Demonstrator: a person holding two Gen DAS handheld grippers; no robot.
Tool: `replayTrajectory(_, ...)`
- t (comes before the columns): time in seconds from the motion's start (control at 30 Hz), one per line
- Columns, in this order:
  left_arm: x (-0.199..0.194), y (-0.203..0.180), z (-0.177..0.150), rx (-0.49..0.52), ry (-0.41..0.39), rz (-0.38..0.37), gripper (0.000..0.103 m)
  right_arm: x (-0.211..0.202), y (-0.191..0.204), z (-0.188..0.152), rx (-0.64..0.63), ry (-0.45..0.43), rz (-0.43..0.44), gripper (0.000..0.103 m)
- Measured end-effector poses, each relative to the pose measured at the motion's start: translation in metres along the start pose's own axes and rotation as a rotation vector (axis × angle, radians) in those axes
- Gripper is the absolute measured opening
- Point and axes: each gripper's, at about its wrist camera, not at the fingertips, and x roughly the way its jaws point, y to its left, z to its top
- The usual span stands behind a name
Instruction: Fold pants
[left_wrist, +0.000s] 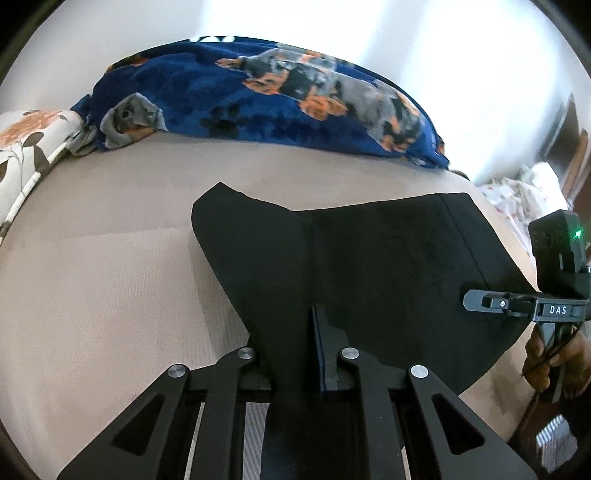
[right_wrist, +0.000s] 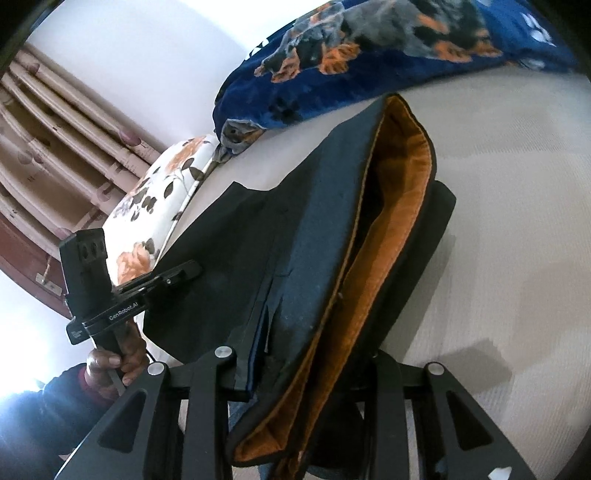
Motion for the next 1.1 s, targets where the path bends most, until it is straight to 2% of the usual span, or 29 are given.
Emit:
replayTrajectory(0.4, 0.059, 0.038, 0.088, -0.013, -0.052, 0.073, 0.014, 0.051, -0.026, 0.103, -0.057, -0.019, -0.019, 0.028)
replayTrajectory(0.57, 0.081, 0.045, 0.113, 0.005, -0.074, 0.110, 0.014, 0.065, -0.038, 0.133, -0.055, -0.037, -0.039, 0.028)
replayTrajectory(0.83, 0.108, 0.057, 0.131, 0.006, -0.085, 0.154, 0.015, 0.082, -0.050, 0.160, -0.051, -0.054, -0.104, 0.028)
replayTrajectory(1.1, 0.123, 0.061, 0.124, -0.004, -0.092, 0.187, 0.019, 0.096, -0.052, 0.166, -0.085, -0.060, -0.184, 0.028)
